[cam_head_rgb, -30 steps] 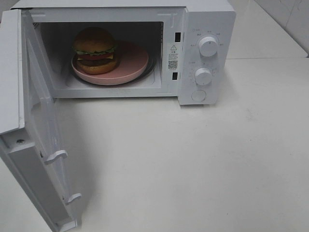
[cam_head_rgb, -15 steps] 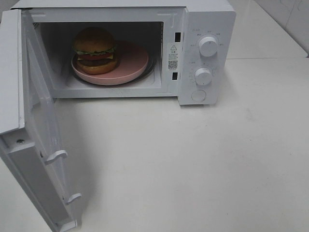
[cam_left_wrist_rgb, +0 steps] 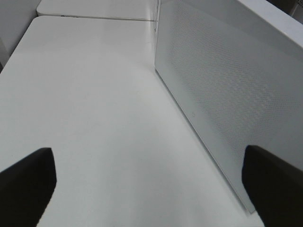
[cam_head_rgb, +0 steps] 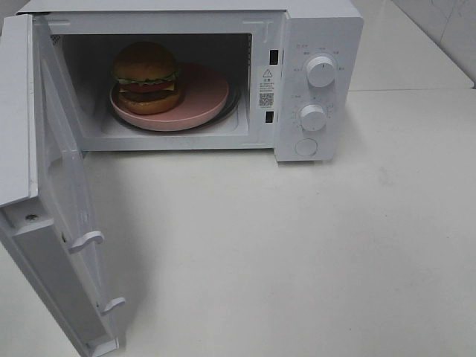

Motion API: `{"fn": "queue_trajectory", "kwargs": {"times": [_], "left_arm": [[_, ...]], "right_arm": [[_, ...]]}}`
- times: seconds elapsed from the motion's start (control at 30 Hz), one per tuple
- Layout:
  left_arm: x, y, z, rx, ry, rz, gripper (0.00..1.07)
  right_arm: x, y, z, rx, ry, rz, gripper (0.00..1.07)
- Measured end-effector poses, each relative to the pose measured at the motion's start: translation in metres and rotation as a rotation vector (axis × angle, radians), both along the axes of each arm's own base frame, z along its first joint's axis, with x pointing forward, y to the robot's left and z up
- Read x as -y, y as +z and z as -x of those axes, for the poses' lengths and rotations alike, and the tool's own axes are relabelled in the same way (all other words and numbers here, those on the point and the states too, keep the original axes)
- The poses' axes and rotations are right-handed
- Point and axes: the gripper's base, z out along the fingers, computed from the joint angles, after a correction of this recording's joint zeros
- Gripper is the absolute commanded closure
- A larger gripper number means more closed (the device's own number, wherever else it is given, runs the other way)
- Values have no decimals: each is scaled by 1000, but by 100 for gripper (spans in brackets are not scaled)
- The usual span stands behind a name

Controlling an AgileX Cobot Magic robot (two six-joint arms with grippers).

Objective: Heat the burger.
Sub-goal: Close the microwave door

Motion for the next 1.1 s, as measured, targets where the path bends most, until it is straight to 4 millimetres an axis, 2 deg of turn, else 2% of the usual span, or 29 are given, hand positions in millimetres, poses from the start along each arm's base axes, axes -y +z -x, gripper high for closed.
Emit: {"fn": "queue_trajectory", "kwargs": {"times": [0.33,0.4,0.43,0.47,0.5,0.53,0.57,0.6,0.63,0.67,0.7,0.73,0.77,0.8,0.83,0.87,0.93,1.0,1.1], "left_arm": [[0,4,0,28,0,5,11],[0,9,-4,53,6,14,20],[0,9,-4,53,6,14,20],[0,11,-6,54,7,16,24],[0,13,-13,47,10,20,32],[0,13,-13,47,10,20,32],[-1,15,-20,31,13,22,44],[-1,15,-20,31,13,22,44],[-1,15,-24,22,14,22,49],[-1,16,-32,-2,15,23,60],[-1,16,-32,-2,15,23,60],[-1,16,-36,-13,16,24,65],[-1,16,-44,-38,18,25,77],[-1,16,-44,-38,18,25,77],[-1,17,-52,-47,20,26,92],[-1,17,-52,-47,20,26,92],[-2,19,-64,-47,25,27,107],[-2,20,-68,-37,26,28,107],[-3,17,-83,-12,35,31,107]], "right_arm": [[0,0,0,0,0,0,31],[0,0,0,0,0,0,31],[0,0,0,0,0,0,31],[0,0,0,0,0,0,31],[0,0,0,0,0,0,31],[0,0,0,0,0,0,31],[0,0,0,0,0,0,31],[0,0,0,0,0,0,31],[0,0,0,0,0,0,31],[0,0,0,0,0,0,31],[0,0,0,0,0,0,31],[0,0,0,0,0,0,31],[0,0,0,0,0,0,31],[0,0,0,0,0,0,31],[0,0,0,0,0,0,31],[0,0,0,0,0,0,31],[0,0,0,0,0,0,31],[0,0,0,0,0,0,31],[0,0,0,0,0,0,31]]}}
